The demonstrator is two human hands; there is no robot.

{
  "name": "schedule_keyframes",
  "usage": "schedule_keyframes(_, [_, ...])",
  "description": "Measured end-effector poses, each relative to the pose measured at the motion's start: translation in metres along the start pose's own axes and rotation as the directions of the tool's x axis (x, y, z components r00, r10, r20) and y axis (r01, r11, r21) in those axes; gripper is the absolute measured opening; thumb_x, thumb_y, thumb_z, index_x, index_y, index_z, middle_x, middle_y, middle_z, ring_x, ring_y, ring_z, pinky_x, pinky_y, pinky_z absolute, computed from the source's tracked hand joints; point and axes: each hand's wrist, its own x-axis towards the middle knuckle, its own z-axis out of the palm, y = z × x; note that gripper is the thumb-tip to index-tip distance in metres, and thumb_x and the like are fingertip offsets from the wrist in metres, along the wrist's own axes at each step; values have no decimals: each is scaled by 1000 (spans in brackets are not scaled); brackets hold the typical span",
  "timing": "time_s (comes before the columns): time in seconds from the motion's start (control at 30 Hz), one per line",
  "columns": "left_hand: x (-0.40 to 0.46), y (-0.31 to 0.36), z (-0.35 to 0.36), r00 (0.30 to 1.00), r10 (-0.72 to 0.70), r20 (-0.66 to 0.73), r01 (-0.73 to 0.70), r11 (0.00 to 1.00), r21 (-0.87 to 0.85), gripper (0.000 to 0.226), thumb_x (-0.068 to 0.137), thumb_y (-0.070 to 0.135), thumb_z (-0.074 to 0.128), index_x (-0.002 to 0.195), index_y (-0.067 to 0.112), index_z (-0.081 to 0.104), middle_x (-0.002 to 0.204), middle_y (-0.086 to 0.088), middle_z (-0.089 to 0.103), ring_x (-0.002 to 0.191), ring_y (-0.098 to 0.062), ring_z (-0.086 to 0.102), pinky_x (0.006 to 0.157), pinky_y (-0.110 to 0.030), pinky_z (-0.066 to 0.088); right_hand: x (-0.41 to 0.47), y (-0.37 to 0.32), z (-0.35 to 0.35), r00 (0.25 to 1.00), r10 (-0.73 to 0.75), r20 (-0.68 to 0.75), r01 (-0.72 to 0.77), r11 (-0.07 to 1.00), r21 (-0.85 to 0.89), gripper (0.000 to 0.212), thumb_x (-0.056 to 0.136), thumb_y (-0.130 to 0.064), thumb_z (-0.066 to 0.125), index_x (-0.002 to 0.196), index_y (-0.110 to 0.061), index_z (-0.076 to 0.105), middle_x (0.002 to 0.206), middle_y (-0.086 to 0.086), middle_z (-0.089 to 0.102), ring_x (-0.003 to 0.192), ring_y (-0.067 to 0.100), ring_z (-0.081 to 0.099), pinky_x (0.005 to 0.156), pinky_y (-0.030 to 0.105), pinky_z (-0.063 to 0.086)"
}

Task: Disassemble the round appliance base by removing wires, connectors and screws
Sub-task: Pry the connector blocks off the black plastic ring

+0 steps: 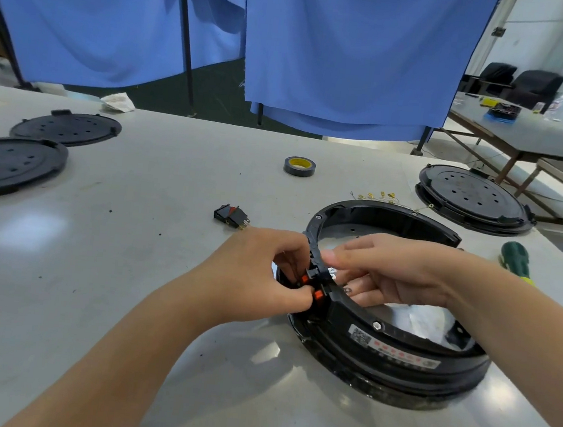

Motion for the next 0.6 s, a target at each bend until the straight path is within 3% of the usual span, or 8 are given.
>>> schedule_keyframes(0.17, [1,-1,1,1000,19,-15,-19,1000,19,11,65,28,71,71,24,62,71,13,67,70,-1,63,59,-14,46,3,3,6,991,-115,-63,107,987,-122,46,53,-44,80,85,-16,62,49,-10,55,42,2,49,48,12,45])
schedule_keyframes(0.43, [2,-2,2,999,29,-23,-28,998,53,11,65,31,69,69,29,59,72,17,65,71,0,61,58,-11,45,3,1,6,990,-134,-36,131,988,-78,44,55,-36,80,82,-14,54,56,-1,45,46,8,41,45,16,44])
schedule_keyframes(0.6, [1,-2,3,998,46,-39,-44,997,59,12,64,35,66,70,28,58,70,15,64,71,-2,61,59,-16,47,4,2,7,986,-142,-90,129,982,-141,33,68,-36,80,83,-14,60,51,-7,55,44,3,49,47,15,46])
